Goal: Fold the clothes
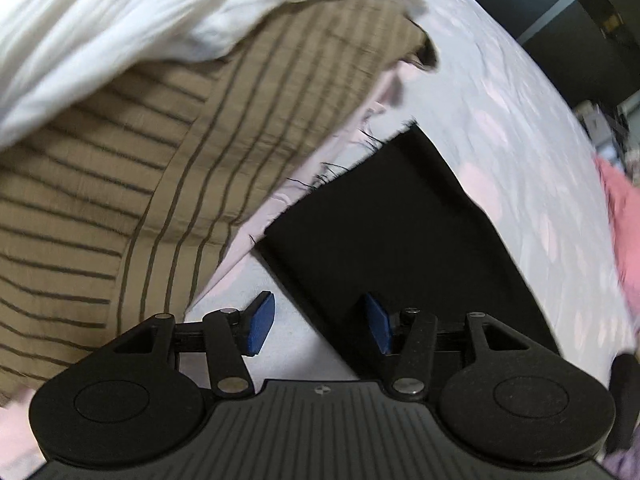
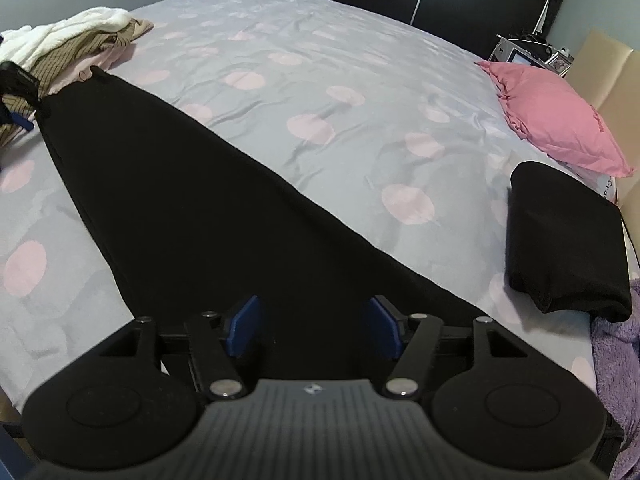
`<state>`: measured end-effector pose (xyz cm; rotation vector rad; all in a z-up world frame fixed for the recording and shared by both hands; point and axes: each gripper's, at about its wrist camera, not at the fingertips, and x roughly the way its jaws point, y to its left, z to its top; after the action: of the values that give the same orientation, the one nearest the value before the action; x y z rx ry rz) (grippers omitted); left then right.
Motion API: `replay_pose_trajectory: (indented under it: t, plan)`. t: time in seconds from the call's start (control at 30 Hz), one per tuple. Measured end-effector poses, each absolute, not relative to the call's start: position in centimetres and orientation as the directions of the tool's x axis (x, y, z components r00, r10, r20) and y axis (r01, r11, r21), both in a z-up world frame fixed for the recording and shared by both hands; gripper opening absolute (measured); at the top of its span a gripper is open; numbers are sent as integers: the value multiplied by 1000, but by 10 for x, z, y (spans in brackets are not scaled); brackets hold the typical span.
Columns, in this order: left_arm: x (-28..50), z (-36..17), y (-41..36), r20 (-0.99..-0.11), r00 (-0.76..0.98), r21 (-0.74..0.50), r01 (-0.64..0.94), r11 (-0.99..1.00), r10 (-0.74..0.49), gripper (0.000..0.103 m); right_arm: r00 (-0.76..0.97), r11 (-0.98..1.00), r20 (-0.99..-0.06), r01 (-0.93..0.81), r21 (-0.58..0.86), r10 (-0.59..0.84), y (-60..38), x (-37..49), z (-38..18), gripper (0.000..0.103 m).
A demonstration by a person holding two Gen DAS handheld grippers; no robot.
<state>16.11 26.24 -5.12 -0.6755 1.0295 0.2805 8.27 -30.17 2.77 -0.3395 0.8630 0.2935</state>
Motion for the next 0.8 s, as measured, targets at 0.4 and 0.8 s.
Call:
replay_pose_trajectory:
  t: [0.4, 0.8]
  plan:
    - [160, -39, 266, -798, 601, -420, -489, 764, -54, 7, 545, 939, -810, -342, 21, 217, -294, 123, 15, 37]
    - [154, -7, 258, -725, 683, -444, -371, 816, -84, 6, 482, 935, -834, -339, 105, 268, -247, 220, -14, 19]
